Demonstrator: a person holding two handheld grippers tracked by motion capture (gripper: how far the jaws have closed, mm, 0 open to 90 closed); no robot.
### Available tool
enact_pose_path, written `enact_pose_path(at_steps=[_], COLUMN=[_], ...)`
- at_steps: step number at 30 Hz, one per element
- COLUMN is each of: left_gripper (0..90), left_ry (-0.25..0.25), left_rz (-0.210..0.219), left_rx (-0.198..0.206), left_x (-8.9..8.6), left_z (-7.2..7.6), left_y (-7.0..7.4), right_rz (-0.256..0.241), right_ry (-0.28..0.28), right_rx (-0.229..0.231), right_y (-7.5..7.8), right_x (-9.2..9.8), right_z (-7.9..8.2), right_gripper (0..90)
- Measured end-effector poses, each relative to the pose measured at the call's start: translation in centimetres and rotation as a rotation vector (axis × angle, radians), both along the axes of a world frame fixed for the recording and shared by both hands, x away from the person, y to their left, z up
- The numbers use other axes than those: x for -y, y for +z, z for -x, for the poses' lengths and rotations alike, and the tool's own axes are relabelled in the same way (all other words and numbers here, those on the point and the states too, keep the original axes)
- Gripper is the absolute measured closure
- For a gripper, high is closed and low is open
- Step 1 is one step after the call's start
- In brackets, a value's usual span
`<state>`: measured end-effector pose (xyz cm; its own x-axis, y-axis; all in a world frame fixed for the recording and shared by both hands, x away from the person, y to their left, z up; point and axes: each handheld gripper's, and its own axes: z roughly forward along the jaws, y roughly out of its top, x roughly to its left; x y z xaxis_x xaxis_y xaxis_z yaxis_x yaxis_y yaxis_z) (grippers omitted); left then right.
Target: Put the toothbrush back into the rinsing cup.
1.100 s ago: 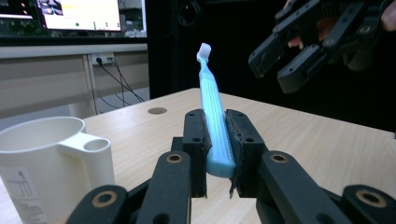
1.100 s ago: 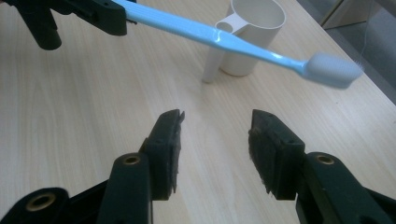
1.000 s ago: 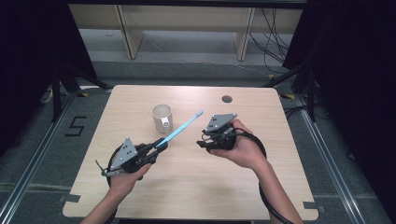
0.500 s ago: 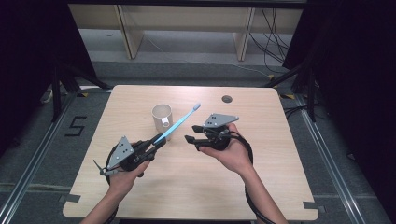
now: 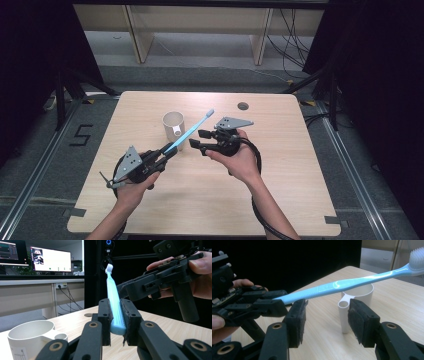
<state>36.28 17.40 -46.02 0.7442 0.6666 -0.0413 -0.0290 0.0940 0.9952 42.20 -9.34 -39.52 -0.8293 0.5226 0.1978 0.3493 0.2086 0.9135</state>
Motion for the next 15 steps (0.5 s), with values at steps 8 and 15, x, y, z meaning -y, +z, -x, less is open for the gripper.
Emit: enact_pose_path(at_steps=[8, 15], left_gripper=[78.0, 78.1], left_ry=[0.003, 0.003], left_rz=[0.004, 0.008], left_rx=[0.001, 0.004], left_x=[-0.03, -0.09], left_z=[-0.01, -0.02], left_y=[0.03, 0.09], right_rz=[-0.053, -0.061], right_ry=[-0.018, -0.032], right_rx=[-0.035, -0.032], right_y=[0.16, 0.43], right_x=[0.13, 0.06], right_z=[-0.47, -0.78], right_gripper=[47.6, 46.7])
